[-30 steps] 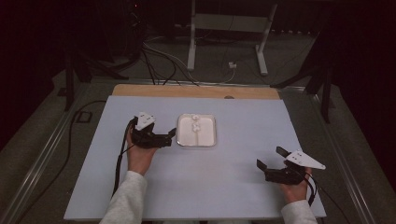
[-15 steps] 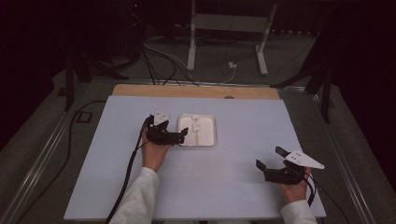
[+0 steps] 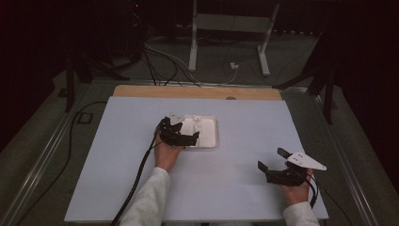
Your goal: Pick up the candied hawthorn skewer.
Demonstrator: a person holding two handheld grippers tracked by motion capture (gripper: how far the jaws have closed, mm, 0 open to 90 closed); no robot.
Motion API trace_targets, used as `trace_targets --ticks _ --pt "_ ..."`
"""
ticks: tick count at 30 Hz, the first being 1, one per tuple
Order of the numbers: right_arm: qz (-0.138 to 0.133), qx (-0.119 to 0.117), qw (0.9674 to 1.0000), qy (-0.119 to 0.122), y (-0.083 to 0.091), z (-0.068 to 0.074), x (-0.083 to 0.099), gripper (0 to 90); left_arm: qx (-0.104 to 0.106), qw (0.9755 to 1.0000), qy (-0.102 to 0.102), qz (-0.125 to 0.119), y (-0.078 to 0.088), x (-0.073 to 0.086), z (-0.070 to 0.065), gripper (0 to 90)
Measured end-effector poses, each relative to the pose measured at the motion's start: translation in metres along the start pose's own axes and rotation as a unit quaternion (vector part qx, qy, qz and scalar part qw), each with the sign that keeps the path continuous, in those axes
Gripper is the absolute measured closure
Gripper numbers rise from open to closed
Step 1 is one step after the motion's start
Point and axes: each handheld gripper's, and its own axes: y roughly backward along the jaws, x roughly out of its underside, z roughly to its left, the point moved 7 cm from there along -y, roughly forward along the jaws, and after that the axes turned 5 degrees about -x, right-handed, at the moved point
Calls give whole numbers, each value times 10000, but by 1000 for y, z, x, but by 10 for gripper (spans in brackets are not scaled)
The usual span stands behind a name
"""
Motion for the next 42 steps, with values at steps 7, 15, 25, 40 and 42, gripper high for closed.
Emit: trace_targets --ticks 7,15,25,40,42 --pt "-3 0 10000 -17 0 0 0 10 91 9994 -22 341 -17 7 -15 50" --pt "-5 11 10000 -13 0 -1 0 10 -100 9958 -314 856 -34 19 -25 172" --pt "-4 18 10000 -17 0 -1 0 10 -397 9905 -409 1253 -32 24 -14 596" --pt "9 24 10000 -14 0 -1 1 10 -280 9898 61 1395 -30 23 -2 900" --pt "7 29 10000 -22 0 -2 1 10 -188 9902 152 1372 -29 23 -3 900"
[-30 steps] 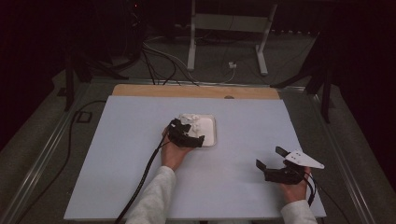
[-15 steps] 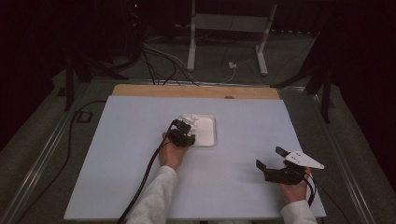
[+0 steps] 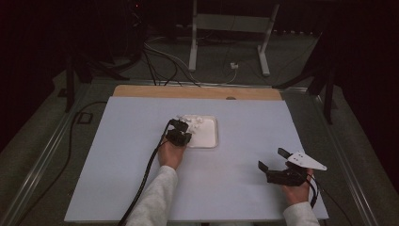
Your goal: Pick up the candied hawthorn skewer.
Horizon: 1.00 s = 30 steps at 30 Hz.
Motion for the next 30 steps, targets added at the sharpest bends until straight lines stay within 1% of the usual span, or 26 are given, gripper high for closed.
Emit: trace_targets --ticks 4,10,13,14,17,19,20,21,22,23,24,25,26,27,28,30 --pt "0 4 10000 2 0 0 0 10 137 9998 73 -84 6 -1 -2 900" --pt "3 10 10000 4 0 0 0 10 256 9994 4 -232 21 -2 -4 900" --pt "9 13 10000 -1 0 0 0 10 331 9989 27 -338 29 -1 -3 900" --pt "12 12 10000 -4 0 0 0 10 331 9989 27 -338 29 -1 -3 900" --pt "29 0 10000 -28 0 1 1 10 454 9973 80 -577 41 0 -1 900" --pt "9 -40 9999 -119 -1 2 0 10 529 9958 114 -733 47 1 0 900" --pt "-24 -84 9998 -203 -1 2 -1 10 535 9955 111 -777 51 2 0 900" --pt "-54 -159 9993 -338 -2 3 -1 10 541 9950 96 -834 54 3 1 900" --pt "-89 -238 9986 -457 -2 3 -2 10 574 9943 78 -897 57 4 1 900" --pt "-105 -267 9980 -555 -3 4 -3 10 602 9935 75 -961 60 5 2 900" --pt "-110 -290 9978 -583 -4 5 -3 10 611 9929 58 -1014 63 6 2 900" --pt "-102 -294 9979 -560 -4 6 -4 10 619 9924 33 -1063 66 7 3 900" --pt "-99 -301 9979 -570 -5 7 -6 10 619 9924 33 -1063 66 7 3 900" --pt "-112 -343 9976 -588 -6 8 -7 10 682 9907 -18 -1179 72 9 4 900" --pt "-123 -376 9974 -610 -7 10 -10 10 689 9901 -54 -1221 76 9 5 900" --pt "-175 -480 9967 -634 -8 13 -16 10 765 9879 -118 -1344 83 11 6 900"
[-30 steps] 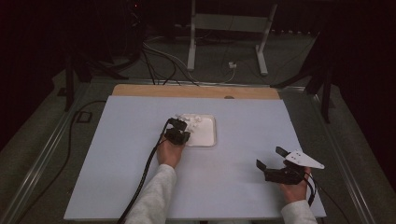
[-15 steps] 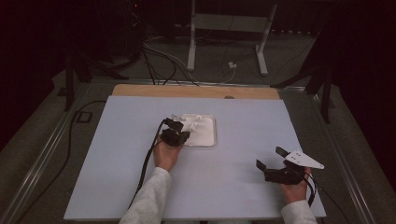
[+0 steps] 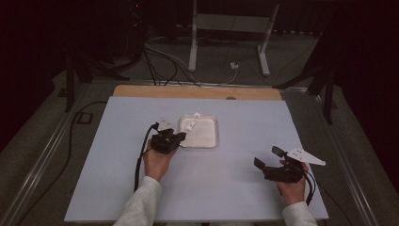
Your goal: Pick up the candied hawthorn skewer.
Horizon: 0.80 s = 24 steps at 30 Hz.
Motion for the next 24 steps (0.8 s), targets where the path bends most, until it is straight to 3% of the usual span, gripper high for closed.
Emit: trace_targets --ticks 7,12,18,24 --pt "-62 -483 9987 -122 -15 15 -28 9 86 9997 -60 -214 24 7 -1 900" --pt "32 -778 9970 15 -32 30 -50 9 167 9990 -105 -389 38 12 0 900" --pt "1 -1164 9932 30 -59 49 -75 10 306 9982 -168 -480 47 17 -3 900" --pt "241 -1505 9883 50 -90 72 -87 10 455 9959 -352 -699 56 17 -8 900"
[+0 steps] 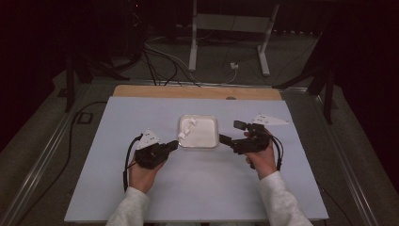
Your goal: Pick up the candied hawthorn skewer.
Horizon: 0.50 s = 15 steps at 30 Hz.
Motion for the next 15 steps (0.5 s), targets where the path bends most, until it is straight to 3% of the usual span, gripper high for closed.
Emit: trace_targets --ticks 5,7,15 --pt "226 -192 9995 56 -23 10 -6 10 124 9997 -119 -165 6 -3 -4 900" --pt "444 -287 9986 94 -38 16 -8 24 158 9995 -175 -207 7 -4 -5 900" --pt "507 -694 9957 -338 -63 17 -12 188 314 9988 -301 -237 5 -4 -12 900"
